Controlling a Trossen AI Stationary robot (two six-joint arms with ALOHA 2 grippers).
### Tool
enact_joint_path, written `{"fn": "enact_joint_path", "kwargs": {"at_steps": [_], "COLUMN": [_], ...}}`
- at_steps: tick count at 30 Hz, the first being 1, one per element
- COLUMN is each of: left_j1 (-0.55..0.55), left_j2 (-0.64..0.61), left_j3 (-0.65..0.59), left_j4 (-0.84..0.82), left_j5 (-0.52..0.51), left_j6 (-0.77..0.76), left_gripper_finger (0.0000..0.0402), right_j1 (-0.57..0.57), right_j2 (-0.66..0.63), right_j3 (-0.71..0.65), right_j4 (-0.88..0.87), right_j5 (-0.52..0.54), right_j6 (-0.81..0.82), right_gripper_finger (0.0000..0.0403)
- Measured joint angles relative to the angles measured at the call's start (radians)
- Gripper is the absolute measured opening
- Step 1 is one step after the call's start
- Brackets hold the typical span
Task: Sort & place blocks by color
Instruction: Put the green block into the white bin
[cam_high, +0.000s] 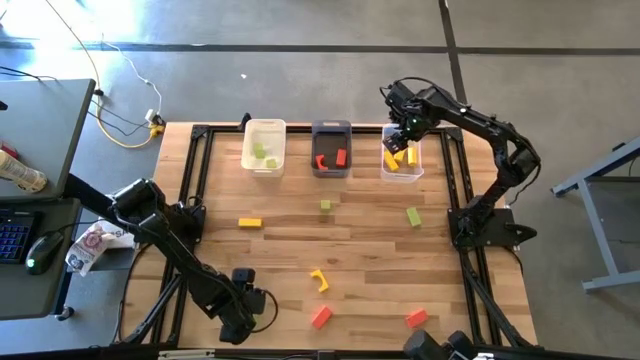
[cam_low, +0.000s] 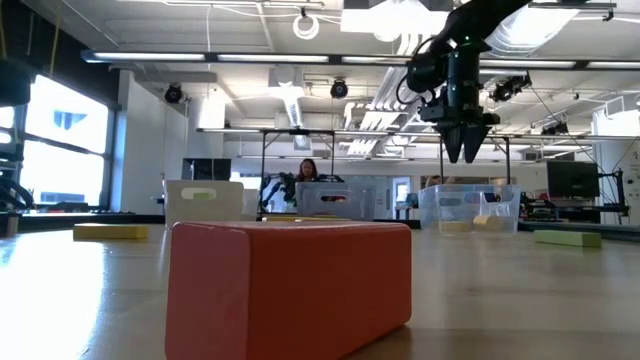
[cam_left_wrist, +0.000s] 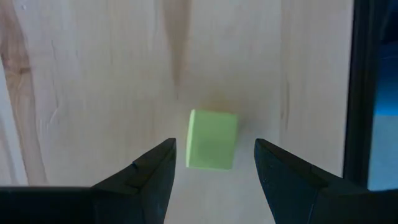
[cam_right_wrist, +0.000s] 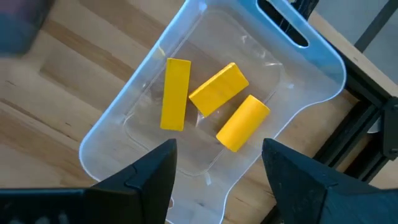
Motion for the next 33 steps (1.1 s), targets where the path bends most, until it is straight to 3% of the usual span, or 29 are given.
{"fn": "enact_joint_path", "kwargs": {"at_steps": [18,22,28,33], "left_j1": [0.006,0.01,0.024,0.042], "left_j2": [0.096,0.1,0.1,0.095], "left_j3": [0.0,0.001,0.003,0.003], "left_j4": [0.025,0.021,-0.001,-0.023], "left_j5": [-0.015,-0.006,-0.004,0.002], "left_j6": [-0.006,-0.006,-0.006,0.009], "left_gripper_finger": [0.0201,0.0175,0.0102,0.0099], "right_j1": [0.003,0.016,0.061,0.099], "right_j2": [-0.048,-0.048,-0.053,-0.085], "right_j3": [0.0,0.0,0.0,0.0], "right_j4": [0.001,0.001,0.009,0.02], "right_j5": [0.001,0.002,0.041,0.067], "right_j6": [-0.007,-0.009,-0.051,-0.053], "right_gripper_finger": [0.0225,0.0225,0.0225,0.0225]}}
